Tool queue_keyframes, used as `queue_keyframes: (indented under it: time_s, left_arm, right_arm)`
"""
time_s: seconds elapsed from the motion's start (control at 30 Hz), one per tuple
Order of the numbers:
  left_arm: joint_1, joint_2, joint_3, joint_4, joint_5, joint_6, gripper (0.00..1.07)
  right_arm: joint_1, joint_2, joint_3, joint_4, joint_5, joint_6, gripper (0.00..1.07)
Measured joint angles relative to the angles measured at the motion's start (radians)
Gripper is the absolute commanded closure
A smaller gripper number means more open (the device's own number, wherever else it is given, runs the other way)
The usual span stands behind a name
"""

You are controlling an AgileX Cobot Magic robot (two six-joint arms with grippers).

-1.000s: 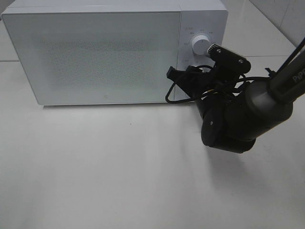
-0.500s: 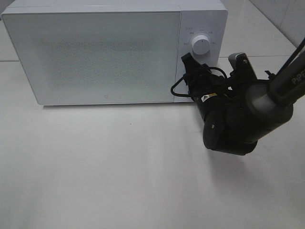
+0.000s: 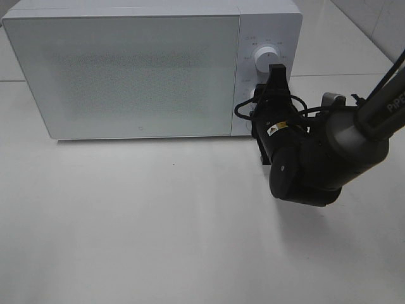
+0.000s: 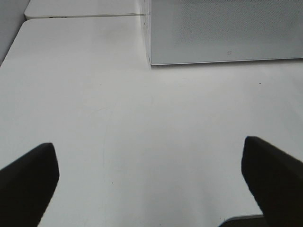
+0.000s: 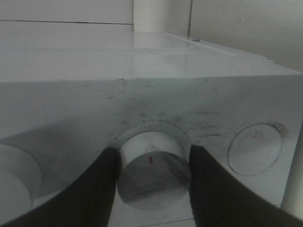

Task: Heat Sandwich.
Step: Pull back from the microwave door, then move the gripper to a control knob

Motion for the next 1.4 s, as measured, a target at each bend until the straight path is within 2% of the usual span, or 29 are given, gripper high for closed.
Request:
queue_keyframes:
  time_s: [0.3,1.03,1.2,1.33,1.37,1.4]
  left_arm:
    - [0.000,0.000,0.000,0.000,0.000,0.000,0.03]
    - [0.000,0.000,0.000,0.000,0.000,0.000,0.03]
    - [0.000,0.000,0.000,0.000,0.000,0.000,0.03]
    - [0.000,0.000,0.000,0.000,0.000,0.000,0.03]
    - [0.000,0.000,0.000,0.000,0.000,0.000,0.03]
    - [0.000,0.000,0.000,0.000,0.000,0.000,0.03]
  right_arm:
    - [0.000,0.000,0.001,0.000,0.001,0.167,0.95]
    - [0.000,0.000,0.001,0.002,0.001,0.164,0.87]
    - [0.000,0.000,0.004,0.000,0.000,0.149,0.81]
    - [-0.002,0.000,0.014,-0.012,-0.006,0.122,0.69]
    - [-0.002,0.000,0.014,-0.012,-0.006,0.122,0.69]
    - [-0.003,0.000,0.017,-0.017,-0.009,0.120,0.63]
